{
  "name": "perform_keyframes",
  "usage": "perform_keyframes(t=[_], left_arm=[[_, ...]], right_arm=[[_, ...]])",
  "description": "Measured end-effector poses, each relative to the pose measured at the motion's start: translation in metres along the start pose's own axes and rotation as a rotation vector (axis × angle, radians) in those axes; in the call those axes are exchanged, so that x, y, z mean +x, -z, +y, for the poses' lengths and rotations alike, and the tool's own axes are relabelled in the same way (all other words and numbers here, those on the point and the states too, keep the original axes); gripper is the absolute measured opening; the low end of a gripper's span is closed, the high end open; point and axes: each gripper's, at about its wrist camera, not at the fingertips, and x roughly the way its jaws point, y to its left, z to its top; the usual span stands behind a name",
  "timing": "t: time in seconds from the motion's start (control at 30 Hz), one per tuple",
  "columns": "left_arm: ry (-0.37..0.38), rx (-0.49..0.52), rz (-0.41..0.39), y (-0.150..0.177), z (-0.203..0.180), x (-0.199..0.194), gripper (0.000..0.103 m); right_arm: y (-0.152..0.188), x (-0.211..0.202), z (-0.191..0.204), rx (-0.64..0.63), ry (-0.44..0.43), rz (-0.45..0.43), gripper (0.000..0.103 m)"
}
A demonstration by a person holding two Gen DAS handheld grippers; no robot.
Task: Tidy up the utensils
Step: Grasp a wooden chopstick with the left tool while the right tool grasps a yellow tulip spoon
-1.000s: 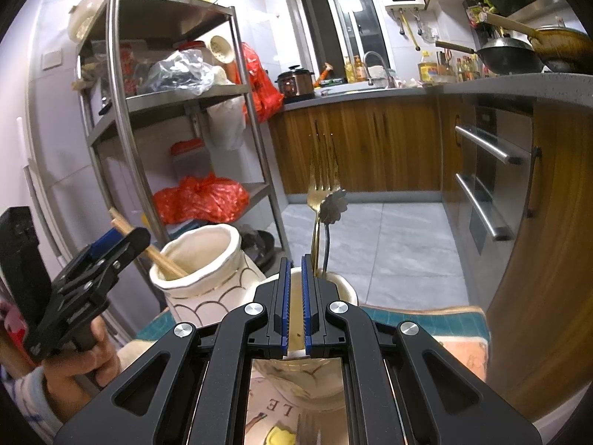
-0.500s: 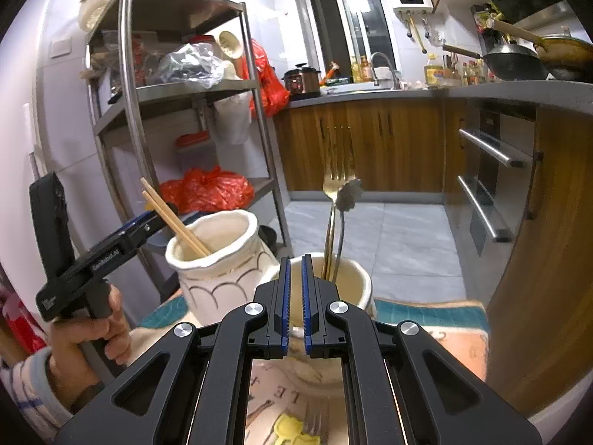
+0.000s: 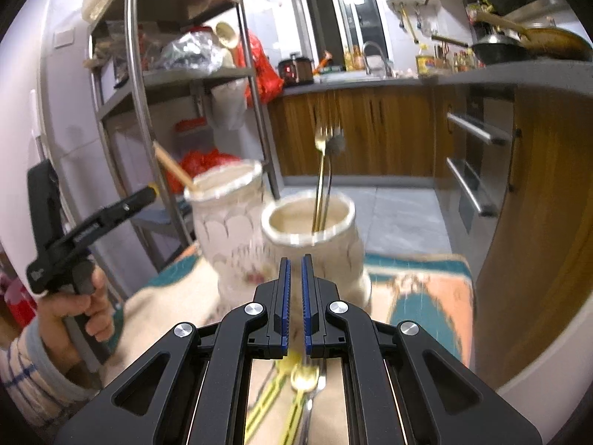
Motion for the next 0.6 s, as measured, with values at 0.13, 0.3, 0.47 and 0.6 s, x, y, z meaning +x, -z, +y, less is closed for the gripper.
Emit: perform_keyframes(t=[0.13,0.3,0.47,0.6], left_arm=[[0.029,0.025,0.070,0.022,-0.012,-0.013,0.070],[0.071,0.086,0.192,0.048,-0.032,-0.020,0.050],[0.073,0.137,0.349,0.074,-0.045,-0.009,0.027],[0.078,0.176,0.455,0.093,-0.055,0.001,0.024]], right_arm=[[0.022,0.003,0.003,0.000,0.011,0.090,0.007],[0.048,0.010,0.012,-0.022,0.007,0.216,0.007],[0.067,0.017,0.025,-0.073,0.010,0.320,0.007],[0.077,0.019,0.031,-0.106,0.015,0.368,0.006]])
